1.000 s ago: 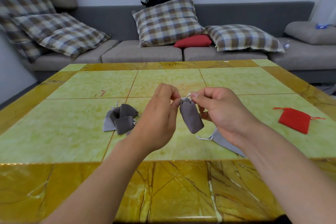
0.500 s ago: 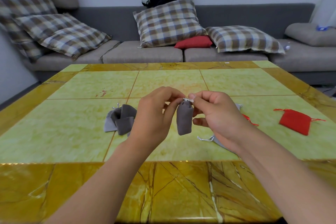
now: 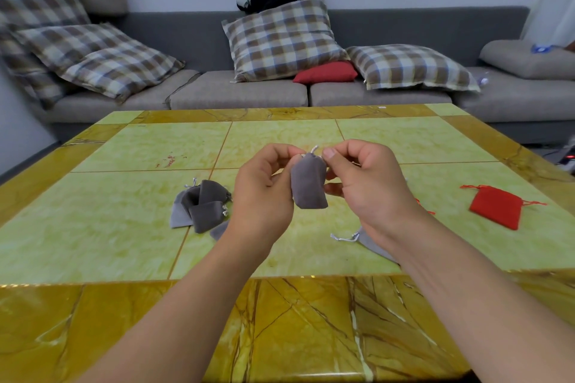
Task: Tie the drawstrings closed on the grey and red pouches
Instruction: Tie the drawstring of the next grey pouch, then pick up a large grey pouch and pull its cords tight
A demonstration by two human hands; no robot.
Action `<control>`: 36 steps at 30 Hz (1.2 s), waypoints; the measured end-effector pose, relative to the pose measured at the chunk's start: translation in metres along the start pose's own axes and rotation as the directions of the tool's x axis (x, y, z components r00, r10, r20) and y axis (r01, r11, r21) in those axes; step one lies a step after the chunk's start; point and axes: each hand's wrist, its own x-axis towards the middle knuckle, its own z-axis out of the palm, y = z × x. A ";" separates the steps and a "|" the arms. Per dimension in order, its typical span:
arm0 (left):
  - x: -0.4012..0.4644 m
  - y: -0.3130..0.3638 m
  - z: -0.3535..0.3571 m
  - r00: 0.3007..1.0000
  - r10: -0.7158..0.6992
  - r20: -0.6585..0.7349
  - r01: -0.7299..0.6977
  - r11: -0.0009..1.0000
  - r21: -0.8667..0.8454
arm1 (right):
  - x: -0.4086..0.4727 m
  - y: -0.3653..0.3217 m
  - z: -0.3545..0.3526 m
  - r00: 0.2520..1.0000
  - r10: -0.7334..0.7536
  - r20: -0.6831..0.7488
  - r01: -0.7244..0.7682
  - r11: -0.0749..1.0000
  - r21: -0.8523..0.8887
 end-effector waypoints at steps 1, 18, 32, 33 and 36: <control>0.001 0.000 -0.002 1.000 0.011 0.014 -0.011 1.000 0.000 | 0.001 0.000 -0.002 1.000 0.006 0.017 -0.006 1.000 -0.002; 0.016 -0.040 -0.022 0.972 -0.038 0.232 -0.104 0.815 0.570 | 0.019 0.026 -0.040 0.896 0.355 0.266 -0.220 0.877 -0.428; 0.034 -0.045 -0.078 0.983 -0.148 -0.107 0.153 0.345 0.926 | 0.034 0.043 -0.064 0.801 0.590 0.099 0.017 0.143 -0.990; 0.029 -0.041 -0.068 0.989 -0.117 -0.087 0.130 0.436 0.891 | 0.035 0.044 -0.060 0.791 0.605 0.092 0.038 0.102 -0.994; 0.005 -0.031 -0.028 0.961 -0.244 0.133 0.046 0.613 0.789 | 0.037 0.042 -0.049 0.744 0.663 0.082 0.086 0.027 -0.996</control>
